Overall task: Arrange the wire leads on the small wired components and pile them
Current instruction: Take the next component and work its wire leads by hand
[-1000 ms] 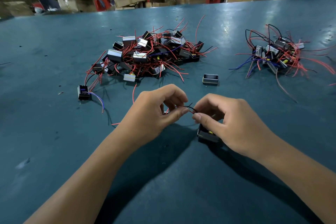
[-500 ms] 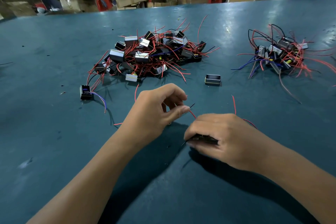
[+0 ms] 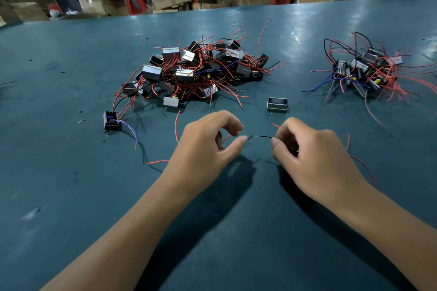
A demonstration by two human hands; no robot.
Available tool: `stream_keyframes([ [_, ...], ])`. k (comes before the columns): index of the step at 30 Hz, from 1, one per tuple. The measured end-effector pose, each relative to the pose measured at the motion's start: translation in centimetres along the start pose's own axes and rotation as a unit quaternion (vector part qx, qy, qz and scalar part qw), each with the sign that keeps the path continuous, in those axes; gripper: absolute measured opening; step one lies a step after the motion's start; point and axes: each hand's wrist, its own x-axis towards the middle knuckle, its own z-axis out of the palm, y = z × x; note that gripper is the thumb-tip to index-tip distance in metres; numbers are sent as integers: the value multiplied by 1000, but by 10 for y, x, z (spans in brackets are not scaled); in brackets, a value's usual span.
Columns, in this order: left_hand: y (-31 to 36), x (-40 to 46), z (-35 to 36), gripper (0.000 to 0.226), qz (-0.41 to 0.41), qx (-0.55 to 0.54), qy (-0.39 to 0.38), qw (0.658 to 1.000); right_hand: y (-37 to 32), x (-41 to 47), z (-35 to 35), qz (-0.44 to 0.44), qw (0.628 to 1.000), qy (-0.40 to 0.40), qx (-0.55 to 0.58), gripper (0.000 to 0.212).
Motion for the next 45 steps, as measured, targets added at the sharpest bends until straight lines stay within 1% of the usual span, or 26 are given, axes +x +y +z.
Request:
stream_keyframes([
  [4, -4, 2, 8, 17, 2, 55, -36, 998, 1, 1, 4, 17, 1000, 4, 24, 12],
  [8, -4, 1, 8, 4, 18, 25, -22, 999, 3, 2, 7, 38, 998, 6, 45, 2],
  [10, -4, 0, 8, 3, 16, 1, -26, 1000, 2, 2, 7, 41, 998, 7, 51, 10],
  [12, -4, -1, 8, 7, 20, -11, -38, 999, 2, 3, 5, 34, 998, 0, 55, 20],
  [14, -2, -1, 9, 9, 28, -17, -52, 998, 2, 2, 4, 28, 998, -11, 55, 22],
  [17, -3, -1, 7, 6, 31, -32, -77, 996, 3, 0, 4, 23, 998, -24, 48, 22],
  [19, -5, 0, 5, 8, 30, -43, -100, 994, 2, -1, 2, 4, 999, -37, 39, 24],
  [22, -6, -1, 3, 10, 29, -49, -119, 991, 0, -2, -3, -26, 996, -80, 44, 31],
  [24, -7, -1, 3, 11, 30, -48, -124, 991, -1, -2, -5, -38, 993, -98, 51, 32],
  [28, -8, -1, 3, 8, 31, -43, -125, 991, 1, -3, -6, -54, 993, -90, 51, 24],
  [34, -9, -1, 2, 4, 32, -40, -129, 990, 4, -2, -6, -72, 992, -85, 65, 3],
  [40, -7, -1, 0, 5, 50, -22, -143, 988, 5, -1, -5, -82, 989, -100, 71, 10],
  [45, -6, -1, 1, 7, 66, -10, -146, 987, 7, 0, -2, -90, 988, -105, 62, 10],
])
